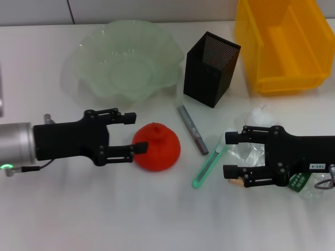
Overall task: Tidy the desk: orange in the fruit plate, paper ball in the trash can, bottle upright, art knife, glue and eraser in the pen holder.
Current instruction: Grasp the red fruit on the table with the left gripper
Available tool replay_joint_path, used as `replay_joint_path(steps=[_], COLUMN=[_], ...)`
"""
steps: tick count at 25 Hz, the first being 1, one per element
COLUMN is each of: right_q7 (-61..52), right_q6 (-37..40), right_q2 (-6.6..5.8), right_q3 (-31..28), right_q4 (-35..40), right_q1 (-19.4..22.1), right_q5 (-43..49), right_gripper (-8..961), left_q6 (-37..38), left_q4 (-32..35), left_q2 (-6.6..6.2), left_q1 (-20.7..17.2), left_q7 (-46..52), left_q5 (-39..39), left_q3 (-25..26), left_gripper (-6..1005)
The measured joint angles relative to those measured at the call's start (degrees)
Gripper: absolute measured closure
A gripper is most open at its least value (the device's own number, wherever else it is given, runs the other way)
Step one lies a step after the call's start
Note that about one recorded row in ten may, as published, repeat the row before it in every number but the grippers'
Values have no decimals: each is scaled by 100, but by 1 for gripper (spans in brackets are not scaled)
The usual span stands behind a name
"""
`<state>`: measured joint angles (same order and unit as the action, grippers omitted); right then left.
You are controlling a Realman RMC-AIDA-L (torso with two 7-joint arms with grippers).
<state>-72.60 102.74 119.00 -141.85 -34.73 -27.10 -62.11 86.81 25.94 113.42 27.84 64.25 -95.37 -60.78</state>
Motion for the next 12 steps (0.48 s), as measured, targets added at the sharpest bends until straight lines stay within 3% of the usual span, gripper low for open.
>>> replay_joint_path(steps=[12], right_q7=[0], right_q6=[-9], right_q2=[-12], right_q3=[0], right_q4=[-43], right_q1=[32], right_q5=[4], right_gripper=[137], left_q6=[-920], left_q4=[13], left_q2=[396], left_q1=[161], left_q7=[-252], left_q5=[-338], left_q3=[-20], left_gripper=[204])
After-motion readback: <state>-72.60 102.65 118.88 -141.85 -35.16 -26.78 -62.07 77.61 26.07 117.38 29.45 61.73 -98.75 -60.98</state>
